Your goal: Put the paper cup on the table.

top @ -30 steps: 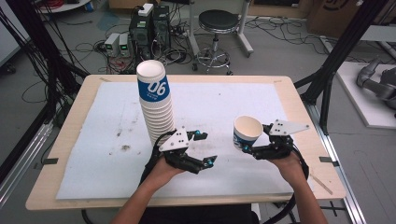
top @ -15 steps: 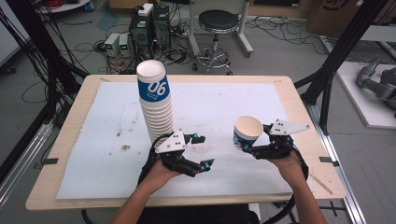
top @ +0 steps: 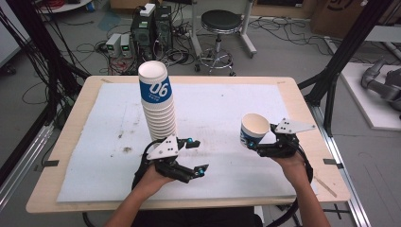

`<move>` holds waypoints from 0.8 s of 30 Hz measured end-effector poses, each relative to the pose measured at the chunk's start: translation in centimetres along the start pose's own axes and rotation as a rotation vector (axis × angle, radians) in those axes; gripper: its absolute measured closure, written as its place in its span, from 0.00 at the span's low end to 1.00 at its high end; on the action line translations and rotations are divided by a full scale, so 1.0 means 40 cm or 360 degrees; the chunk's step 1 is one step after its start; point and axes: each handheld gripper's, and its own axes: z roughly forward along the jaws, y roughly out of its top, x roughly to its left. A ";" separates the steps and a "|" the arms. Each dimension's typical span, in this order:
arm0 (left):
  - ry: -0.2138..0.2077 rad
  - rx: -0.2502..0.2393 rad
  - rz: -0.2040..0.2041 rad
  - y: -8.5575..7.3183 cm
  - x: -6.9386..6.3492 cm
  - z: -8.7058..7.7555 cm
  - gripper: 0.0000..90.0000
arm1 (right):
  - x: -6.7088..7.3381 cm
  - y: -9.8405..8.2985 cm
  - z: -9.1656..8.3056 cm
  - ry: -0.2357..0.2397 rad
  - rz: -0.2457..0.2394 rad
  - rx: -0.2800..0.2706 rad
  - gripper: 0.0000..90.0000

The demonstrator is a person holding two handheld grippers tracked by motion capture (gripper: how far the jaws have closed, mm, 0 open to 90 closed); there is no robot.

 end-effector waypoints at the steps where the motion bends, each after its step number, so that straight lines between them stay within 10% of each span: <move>1: 0.0015 -0.0001 0.0000 -0.005 -0.002 -0.010 0.21 | 0.000 -0.001 0.003 -0.0014 -0.0002 0.0002 0.28; 24: 0.0250 -0.0112 -0.0003 -0.051 0.006 -0.246 0.27 | -0.124 -0.065 0.126 -0.0279 0.0245 0.0235 0.29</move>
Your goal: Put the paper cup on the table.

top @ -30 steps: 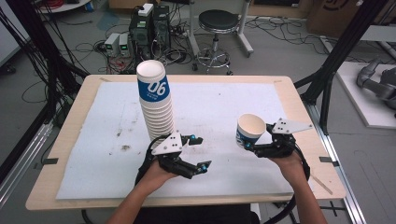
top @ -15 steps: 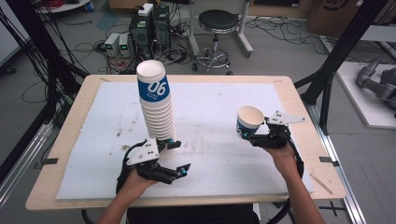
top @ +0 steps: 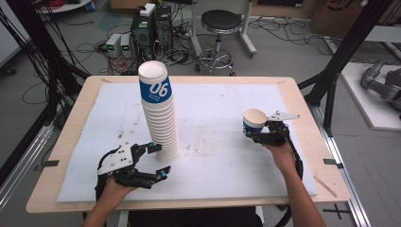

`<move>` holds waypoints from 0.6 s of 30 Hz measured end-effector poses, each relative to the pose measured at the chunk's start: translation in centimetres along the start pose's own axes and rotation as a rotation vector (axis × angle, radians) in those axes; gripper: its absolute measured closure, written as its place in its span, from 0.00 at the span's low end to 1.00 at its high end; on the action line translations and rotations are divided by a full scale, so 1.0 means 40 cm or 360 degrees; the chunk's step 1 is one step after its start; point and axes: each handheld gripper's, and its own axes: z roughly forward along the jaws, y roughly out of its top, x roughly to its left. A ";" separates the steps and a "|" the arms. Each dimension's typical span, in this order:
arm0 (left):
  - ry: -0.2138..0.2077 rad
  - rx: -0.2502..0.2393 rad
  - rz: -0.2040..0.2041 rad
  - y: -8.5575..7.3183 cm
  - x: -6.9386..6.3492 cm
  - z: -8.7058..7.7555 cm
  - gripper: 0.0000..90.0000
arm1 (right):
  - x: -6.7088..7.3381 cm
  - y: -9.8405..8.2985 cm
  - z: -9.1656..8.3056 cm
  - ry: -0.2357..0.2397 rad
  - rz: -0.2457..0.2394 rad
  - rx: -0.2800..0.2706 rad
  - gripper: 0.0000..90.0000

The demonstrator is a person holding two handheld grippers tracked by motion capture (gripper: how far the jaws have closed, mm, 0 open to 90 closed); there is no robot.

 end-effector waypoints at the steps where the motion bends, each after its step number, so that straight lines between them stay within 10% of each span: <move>1: 0.0019 -0.0003 0.0003 -0.001 0.004 -0.010 0.27 | -0.001 -0.004 0.001 -0.0001 0.0004 0.0008 0.29; 18: 0.0411 -0.0034 -0.0055 -0.034 0.081 -0.098 0.25 | 0.005 -0.053 -0.011 0.0024 -0.0005 0.0100 0.23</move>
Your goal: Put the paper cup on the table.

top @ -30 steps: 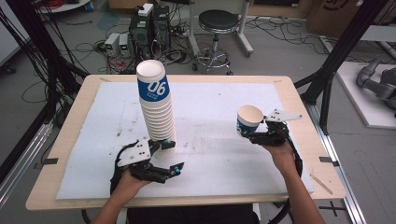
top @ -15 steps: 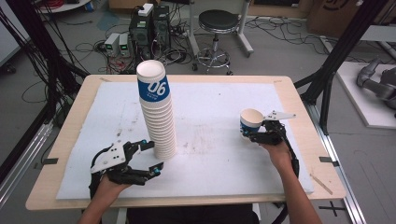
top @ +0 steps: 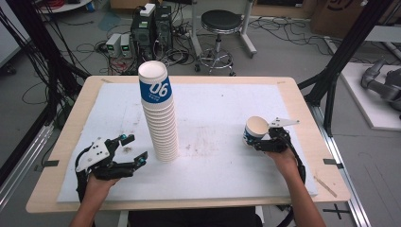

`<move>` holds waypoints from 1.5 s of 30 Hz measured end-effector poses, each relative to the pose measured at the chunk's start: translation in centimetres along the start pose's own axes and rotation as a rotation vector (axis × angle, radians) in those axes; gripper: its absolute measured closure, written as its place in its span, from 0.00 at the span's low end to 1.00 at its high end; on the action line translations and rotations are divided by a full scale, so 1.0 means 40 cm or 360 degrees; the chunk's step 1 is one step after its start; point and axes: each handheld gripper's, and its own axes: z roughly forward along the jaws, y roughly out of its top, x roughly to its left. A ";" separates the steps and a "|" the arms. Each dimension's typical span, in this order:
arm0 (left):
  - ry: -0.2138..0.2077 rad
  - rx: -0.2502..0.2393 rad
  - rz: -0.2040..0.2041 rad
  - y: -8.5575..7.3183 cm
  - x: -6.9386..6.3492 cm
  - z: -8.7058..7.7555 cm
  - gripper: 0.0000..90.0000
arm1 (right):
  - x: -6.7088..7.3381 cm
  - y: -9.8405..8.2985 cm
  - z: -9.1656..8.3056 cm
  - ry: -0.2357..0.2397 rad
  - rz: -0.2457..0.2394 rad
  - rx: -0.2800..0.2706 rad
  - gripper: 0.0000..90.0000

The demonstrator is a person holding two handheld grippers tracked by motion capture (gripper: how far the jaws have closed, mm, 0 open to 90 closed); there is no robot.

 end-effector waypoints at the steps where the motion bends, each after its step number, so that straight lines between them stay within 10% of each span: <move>1: 0.0008 0.0004 -0.0002 -0.001 0.004 -0.001 0.25 | -0.002 -0.009 -0.002 0.0006 0.0008 0.0000 0.20; 7: 0.0040 -0.0016 -0.0014 0.003 0.014 -0.008 0.25 | -0.014 -0.027 -0.023 0.0037 0.0094 0.0006 0.19; 15: 0.0069 -0.0015 -0.0039 -0.005 0.025 -0.009 0.25 | 0.003 -0.047 -0.079 0.0082 -0.0013 0.0014 0.19; 28: 0.0113 -0.0046 -0.0109 -0.004 0.048 -0.009 0.24 | 0.004 -0.057 -0.196 0.0007 -0.0067 -0.0201 0.19; 45: 0.0116 -0.0036 -0.0093 -0.006 0.046 -0.017 0.23 | 0.021 -0.061 -0.223 -0.0092 -0.0079 -0.0320 0.19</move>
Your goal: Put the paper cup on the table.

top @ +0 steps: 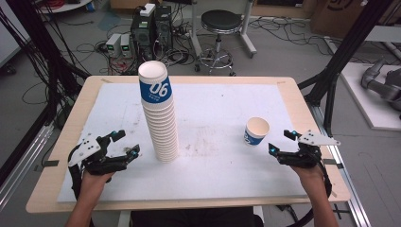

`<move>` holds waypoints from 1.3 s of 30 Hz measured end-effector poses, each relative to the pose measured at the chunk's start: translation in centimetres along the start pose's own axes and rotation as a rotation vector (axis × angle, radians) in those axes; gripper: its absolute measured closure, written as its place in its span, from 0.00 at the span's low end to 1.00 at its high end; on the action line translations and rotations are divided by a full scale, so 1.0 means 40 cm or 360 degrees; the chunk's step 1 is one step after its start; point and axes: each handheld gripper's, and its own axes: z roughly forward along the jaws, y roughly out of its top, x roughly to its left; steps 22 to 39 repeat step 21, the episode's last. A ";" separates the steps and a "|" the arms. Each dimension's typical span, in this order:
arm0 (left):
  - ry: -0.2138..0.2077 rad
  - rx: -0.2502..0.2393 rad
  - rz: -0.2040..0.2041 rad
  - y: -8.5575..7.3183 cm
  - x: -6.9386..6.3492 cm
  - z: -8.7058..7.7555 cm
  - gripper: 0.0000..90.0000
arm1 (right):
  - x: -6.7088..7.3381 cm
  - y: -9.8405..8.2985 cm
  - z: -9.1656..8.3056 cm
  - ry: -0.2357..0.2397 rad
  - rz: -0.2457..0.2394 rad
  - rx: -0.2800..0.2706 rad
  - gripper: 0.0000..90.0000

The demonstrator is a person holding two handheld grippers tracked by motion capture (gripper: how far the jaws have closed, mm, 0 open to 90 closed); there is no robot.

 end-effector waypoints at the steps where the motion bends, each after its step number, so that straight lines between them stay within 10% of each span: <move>1: 0.0000 0.0002 -0.0002 0.000 -0.001 0.000 0.23 | 0.003 -0.001 -0.001 0.0000 -0.0005 0.0007 0.19; 39: 0.0035 0.0002 -0.0032 -0.008 0.010 -0.002 0.23 | 0.010 0.007 0.006 0.0009 -0.0017 -0.0034 0.19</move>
